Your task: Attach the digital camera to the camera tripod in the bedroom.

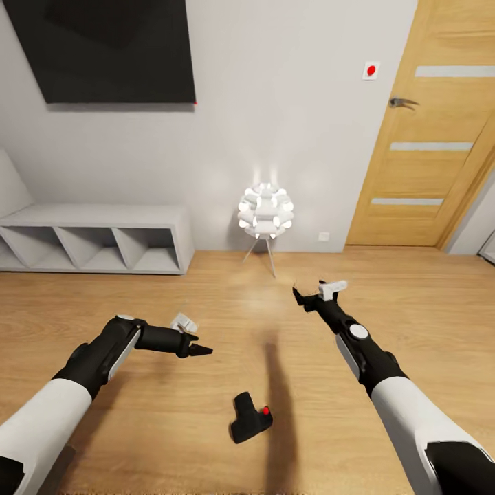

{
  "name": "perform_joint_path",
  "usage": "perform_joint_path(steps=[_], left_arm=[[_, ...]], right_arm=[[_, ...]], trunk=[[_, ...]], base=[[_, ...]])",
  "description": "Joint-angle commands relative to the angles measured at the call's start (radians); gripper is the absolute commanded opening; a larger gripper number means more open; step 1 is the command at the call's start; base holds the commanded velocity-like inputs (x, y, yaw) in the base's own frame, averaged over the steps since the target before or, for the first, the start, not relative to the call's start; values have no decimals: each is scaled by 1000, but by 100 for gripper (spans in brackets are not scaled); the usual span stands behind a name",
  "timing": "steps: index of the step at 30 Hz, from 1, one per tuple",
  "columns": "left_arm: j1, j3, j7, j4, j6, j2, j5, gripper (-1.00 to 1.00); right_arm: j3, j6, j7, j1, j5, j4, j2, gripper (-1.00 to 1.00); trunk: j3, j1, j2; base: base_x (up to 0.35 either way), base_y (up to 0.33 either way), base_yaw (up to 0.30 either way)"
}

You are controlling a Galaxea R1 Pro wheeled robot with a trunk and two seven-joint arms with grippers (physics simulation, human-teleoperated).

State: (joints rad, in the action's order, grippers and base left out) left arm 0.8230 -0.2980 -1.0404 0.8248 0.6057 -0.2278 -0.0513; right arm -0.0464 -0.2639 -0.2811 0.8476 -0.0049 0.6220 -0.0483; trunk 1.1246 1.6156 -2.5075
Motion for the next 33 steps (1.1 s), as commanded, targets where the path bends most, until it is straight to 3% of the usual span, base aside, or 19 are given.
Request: perform_joint_path(steps=[1, 2, 5, 8, 13, 18, 22, 26, 27, 33], left_arm=[[1, -4, -3, 2, 0, -2, -6, 100], [1, -5, -5, 3, -4, -2, -6, 100], [1, -13, -5, 4, -7, -1, -6, 100], [1, -29, -5, 1, -10, -2, -6, 100], [1, -32, -4, 0, -10, -4, -6, 100], [1, -33, -5, 1, -10, -3, -6, 100], [1, -34, -6, 3, -11, -3, -6, 100], [1, -36, -7, 3, -12, -3, -5, 100], [1, -36, -7, 3, -12, -3, -5, 100], [1, -51, -7, 0, -14, -2, -5, 100]], right_arm=[[2, -2, -112, 1, -2, -1, -18, 100], [10, -2, -179, 1, -2, -1, -29, 100], [35, -2, -267, 1, -2, 0, -42, 100], [105, -2, -394, 1, -3, -1, -54, 100], [127, -3, -481, 1, -3, -1, -60, 100], [139, -4, -531, 1, -3, 0, -62, 100], [193, -1, -580, 1, -8, 1, -63, 100], [275, 0, -599, 1, -17, 2, -63, 100], [275, 0, -599, 1, -17, 2, -63, 100], [422, 2, -613, 1, -45, 3, -62, 100]], trunk=[[5, 0, -1], [9, 1, -1], [20, 2, -2], [32, 3, -2], [51, 6, -4], [71, 8, -5], [86, 10, -6], [102, 11, -7], [105, 12, -7], [129, 15, -8]], base=[[0, 0, 0], [0, 0, 0], [0, 0, 0], [0, 0, 0], [0, 0, 0], [0, 0, 0], [0, 0, 0], [0, 0, 0], [0, 0, 0], [0, 0, 0]])
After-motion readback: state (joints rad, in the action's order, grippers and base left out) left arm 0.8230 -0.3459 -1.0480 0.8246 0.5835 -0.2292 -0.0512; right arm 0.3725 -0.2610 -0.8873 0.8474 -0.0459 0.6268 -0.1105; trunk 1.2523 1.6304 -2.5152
